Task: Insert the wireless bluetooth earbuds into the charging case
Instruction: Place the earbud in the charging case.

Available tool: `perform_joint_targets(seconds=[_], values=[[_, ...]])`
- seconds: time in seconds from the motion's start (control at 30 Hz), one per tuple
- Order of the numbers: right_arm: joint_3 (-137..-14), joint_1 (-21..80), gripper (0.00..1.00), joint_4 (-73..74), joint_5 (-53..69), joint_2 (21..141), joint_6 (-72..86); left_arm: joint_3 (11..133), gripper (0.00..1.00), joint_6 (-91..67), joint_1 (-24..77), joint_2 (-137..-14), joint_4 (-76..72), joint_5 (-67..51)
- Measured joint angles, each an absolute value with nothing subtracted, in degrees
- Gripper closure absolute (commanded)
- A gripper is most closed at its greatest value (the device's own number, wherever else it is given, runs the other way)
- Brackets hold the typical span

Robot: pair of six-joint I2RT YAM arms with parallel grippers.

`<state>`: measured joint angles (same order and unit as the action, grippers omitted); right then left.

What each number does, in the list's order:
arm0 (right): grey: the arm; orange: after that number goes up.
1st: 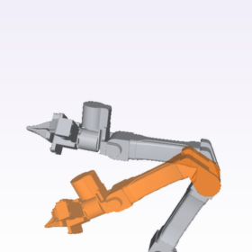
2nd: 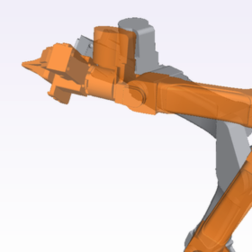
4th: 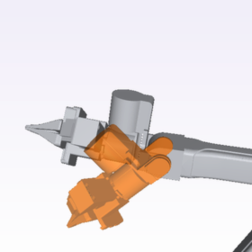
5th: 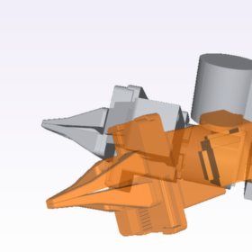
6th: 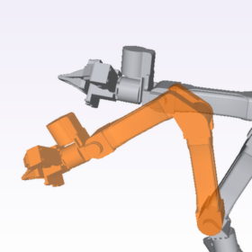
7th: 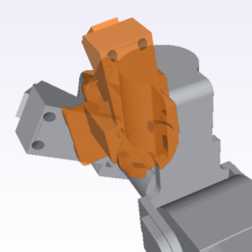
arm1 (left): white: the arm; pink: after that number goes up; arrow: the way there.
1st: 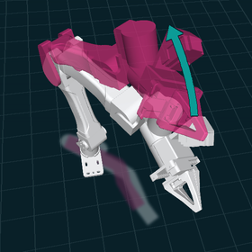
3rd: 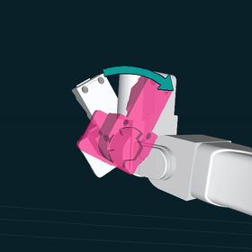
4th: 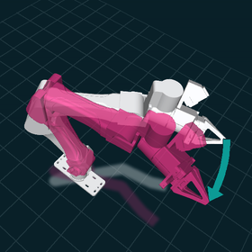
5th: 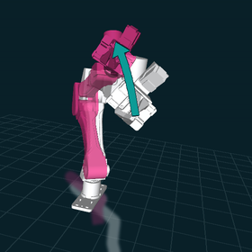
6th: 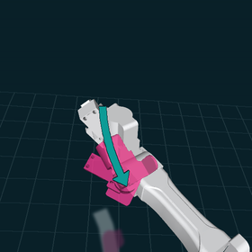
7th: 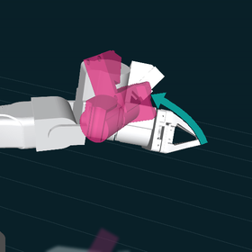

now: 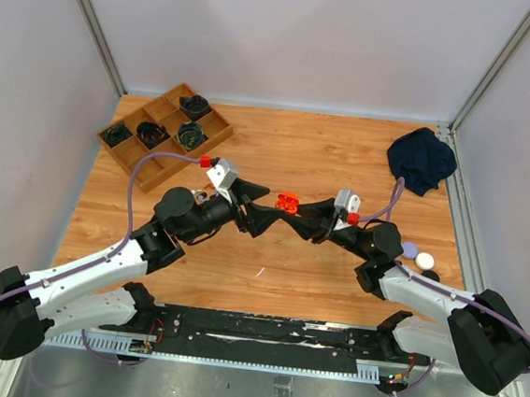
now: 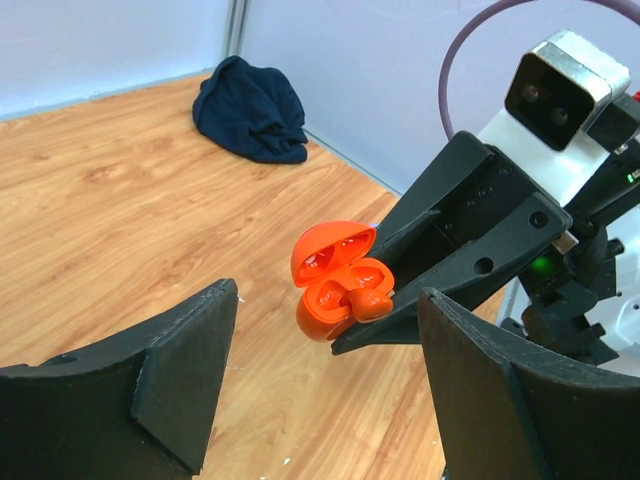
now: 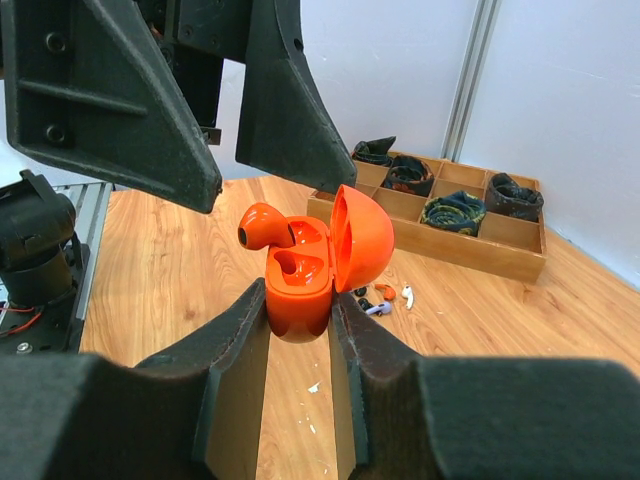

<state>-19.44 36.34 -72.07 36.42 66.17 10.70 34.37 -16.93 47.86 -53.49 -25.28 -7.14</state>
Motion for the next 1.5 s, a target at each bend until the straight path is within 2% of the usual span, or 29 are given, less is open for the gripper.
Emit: perform_joint_targets(seconds=[0.27,0.57,1.1,1.2,1.5], values=[[-19.44,36.34,0.91,-71.94,36.03,66.15,10.52,35.75,0.18,-18.33,48.07,-55.51,-24.99,-6.76],[-19.44,36.34,0.91,-71.42,35.75,65.63,10.24,37.56,0.24,-16.95,49.36,-57.06,-20.51,-2.63],[-19.31,36.34,0.91,-69.97,34.87,65.45,10.02,38.37,0.25,-16.56,49.65,-55.31,-13.89,4.45],[-19.29,36.34,0.91,-70.00,34.87,65.45,10.00,38.37,0.22,-16.56,49.65,-54.54,-12.95,5.41],[-17.37,36.34,0.92,-69.17,33.95,64.73,8.29,38.96,0.01,-16.45,48.71,-53.65,-7.31,10.72]])
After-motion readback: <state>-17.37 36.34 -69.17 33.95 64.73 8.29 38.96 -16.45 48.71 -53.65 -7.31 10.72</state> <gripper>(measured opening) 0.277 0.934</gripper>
